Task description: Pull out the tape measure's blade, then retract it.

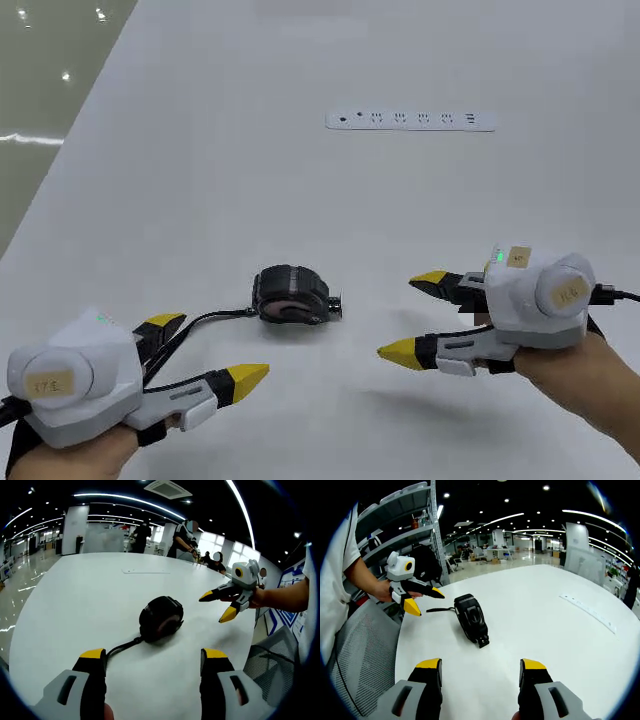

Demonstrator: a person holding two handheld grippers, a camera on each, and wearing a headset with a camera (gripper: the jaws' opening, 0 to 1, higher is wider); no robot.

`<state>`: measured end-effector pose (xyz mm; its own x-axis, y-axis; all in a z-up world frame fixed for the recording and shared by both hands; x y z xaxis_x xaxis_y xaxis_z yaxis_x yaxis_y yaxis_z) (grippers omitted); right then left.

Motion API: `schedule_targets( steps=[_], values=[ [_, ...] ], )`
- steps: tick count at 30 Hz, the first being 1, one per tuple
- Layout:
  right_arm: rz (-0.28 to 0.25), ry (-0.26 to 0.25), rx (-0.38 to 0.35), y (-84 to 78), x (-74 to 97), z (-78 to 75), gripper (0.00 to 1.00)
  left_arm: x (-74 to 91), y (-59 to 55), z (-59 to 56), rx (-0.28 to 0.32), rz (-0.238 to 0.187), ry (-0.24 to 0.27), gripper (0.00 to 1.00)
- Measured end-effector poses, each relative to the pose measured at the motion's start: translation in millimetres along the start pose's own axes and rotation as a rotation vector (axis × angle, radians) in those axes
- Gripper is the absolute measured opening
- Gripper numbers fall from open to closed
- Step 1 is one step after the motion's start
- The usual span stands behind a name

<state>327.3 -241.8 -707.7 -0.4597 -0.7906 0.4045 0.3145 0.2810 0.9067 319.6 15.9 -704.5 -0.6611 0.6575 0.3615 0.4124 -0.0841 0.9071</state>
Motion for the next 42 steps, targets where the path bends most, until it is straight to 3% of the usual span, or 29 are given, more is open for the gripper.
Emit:
schedule_targets(
  steps=[8,16,42],
  values=[
    [-0.017,-0.052,-0.029,-5.0,21.5,4.8,0.69,14.0,-3.1,8.7,-0.01,0.011,-0.011,0.78],
    [-0.01,-0.088,-0.041,-13.0,39.2,7.4,0.72,27.0,-5.5,9.4,-0.042,0.03,-0.03,0.79],
    [0.01,-0.163,-0.091,-35.5,88.6,24.1,0.76,58.7,-8.6,5.7,-0.047,0.053,-0.051,0.84]
  ],
)
Point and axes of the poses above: the centre of the closed fingertips' face, and the gripper's own axes: x roughly backward along the fingers, z roughly to its left, y roughly out of its top, the point moved 5 cm from there along x, roughly backward along the fingers, and after that the axes turned 11 degrees about -z, right-handed, at the moved point
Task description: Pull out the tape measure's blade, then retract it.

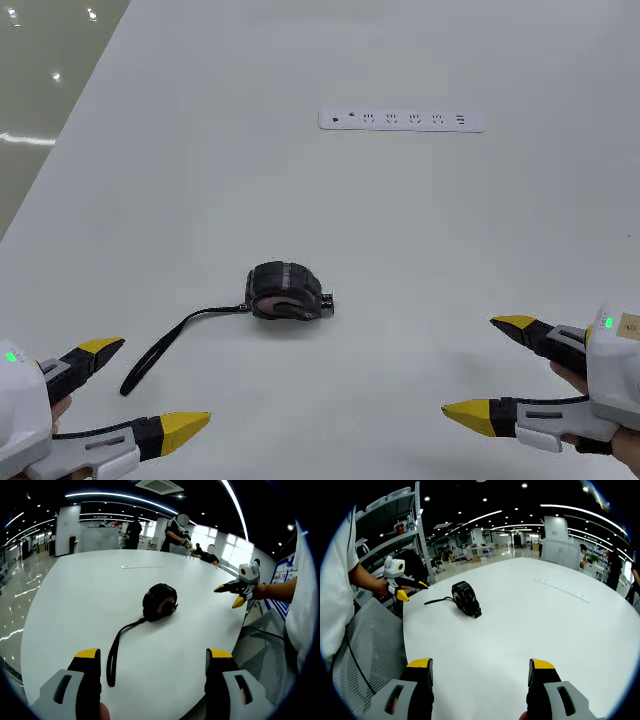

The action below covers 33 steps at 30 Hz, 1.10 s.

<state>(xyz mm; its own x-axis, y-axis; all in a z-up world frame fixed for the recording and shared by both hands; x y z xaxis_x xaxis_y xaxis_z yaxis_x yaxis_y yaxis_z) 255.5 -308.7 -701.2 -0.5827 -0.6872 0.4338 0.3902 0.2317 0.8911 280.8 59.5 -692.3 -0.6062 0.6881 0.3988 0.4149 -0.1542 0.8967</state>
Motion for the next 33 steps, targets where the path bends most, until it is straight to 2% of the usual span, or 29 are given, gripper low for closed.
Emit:
schedule_targets(
  steps=[5,11,16,19,28,33],
  values=[
    [0.007,-0.008,-0.004,-3.5,8.4,2.7,0.77,8.5,-0.8,0.6,-0.007,-0.004,0.014,0.86],
    [0.007,-0.027,-0.016,-7.0,17.1,1.8,0.77,17.7,-5.2,2.9,-0.013,0.021,0.027,0.88],
    [0.003,-0.043,-0.02,-7.3,23.5,0.5,0.77,23.2,-3.4,2.3,-0.037,0.032,0.022,0.89],
    [0.004,-0.048,-0.021,-7.7,25.8,0.5,0.77,25.7,-2.7,1.7,-0.055,0.031,0.017,0.89],
    [0.008,-0.057,-0.027,-10.8,28.6,-0.2,0.77,28.3,-2.2,1.8,-0.051,0.032,0.011,0.98],
    [0.008,-0.058,-0.029,-11.3,29.0,-1.1,0.77,31.0,-0.9,4.2,-0.053,0.026,0.012,0.98]
  ],
)
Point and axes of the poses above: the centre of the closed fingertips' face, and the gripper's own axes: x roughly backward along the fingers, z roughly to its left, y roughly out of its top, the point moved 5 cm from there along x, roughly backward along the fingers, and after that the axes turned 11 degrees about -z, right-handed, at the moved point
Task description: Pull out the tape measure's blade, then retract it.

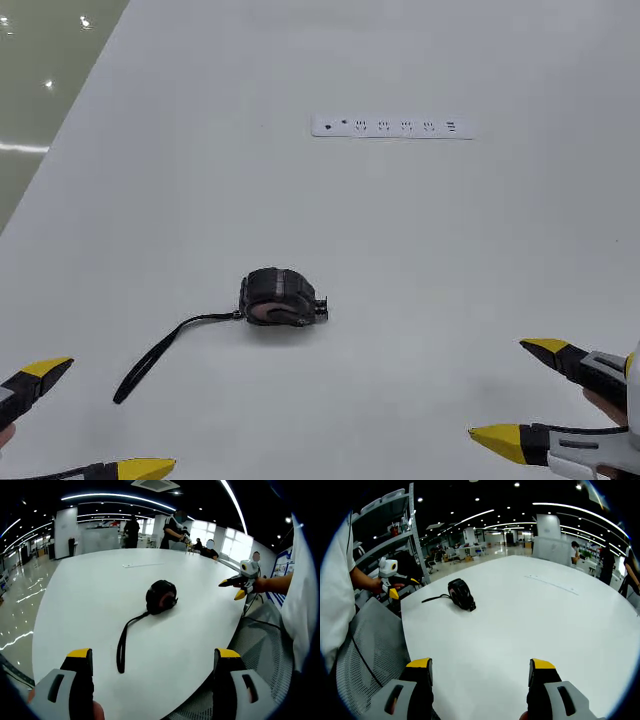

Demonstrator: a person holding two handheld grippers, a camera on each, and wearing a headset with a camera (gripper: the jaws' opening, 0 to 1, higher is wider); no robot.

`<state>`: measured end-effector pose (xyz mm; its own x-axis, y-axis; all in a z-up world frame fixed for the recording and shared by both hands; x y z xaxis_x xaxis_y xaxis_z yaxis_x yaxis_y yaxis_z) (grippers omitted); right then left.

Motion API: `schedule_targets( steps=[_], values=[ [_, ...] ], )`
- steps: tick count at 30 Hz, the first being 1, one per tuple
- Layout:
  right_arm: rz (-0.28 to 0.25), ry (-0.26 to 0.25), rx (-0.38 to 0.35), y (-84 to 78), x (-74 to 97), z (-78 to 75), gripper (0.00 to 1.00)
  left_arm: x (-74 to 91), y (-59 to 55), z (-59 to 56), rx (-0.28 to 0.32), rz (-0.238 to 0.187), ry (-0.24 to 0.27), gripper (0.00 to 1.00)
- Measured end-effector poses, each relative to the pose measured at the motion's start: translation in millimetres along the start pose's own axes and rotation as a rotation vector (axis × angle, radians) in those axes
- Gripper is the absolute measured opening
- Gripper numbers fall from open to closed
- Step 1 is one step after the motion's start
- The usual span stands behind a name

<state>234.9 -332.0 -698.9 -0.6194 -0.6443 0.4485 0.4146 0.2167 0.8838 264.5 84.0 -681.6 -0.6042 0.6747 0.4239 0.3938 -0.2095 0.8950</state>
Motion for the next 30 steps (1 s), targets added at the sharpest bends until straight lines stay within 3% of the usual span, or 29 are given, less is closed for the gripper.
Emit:
schedule_targets(
  steps=[9,17,20,30],
  values=[
    [0.002,-0.002,0.002,0.4,1.2,-1.0,0.77,1.9,2.6,1.6,-0.013,-0.014,0.004,0.96],
    [-0.003,-0.002,0.002,1.4,1.2,-0.6,0.78,2.5,3.6,4.0,0.022,-0.022,0.008,0.9],
    [-0.002,-0.002,0.002,1.3,1.3,-0.7,0.78,1.8,3.1,4.1,0.002,-0.02,0.009,0.96],
    [0.0,0.0,0.002,1.0,1.6,0.3,0.78,1.3,2.8,1.3,0.014,-0.019,-0.004,0.95]
  ],
)
Point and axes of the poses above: the centre of the closed fingertips' face, and the gripper's own axes: x roughly backward along the fingers, z roughly to its left, y roughly out of its top, the point moved 5 cm from there along x, roughly backward along the fingers, and after that the axes turned 11 degrees about -z, right-handed, at the moved point
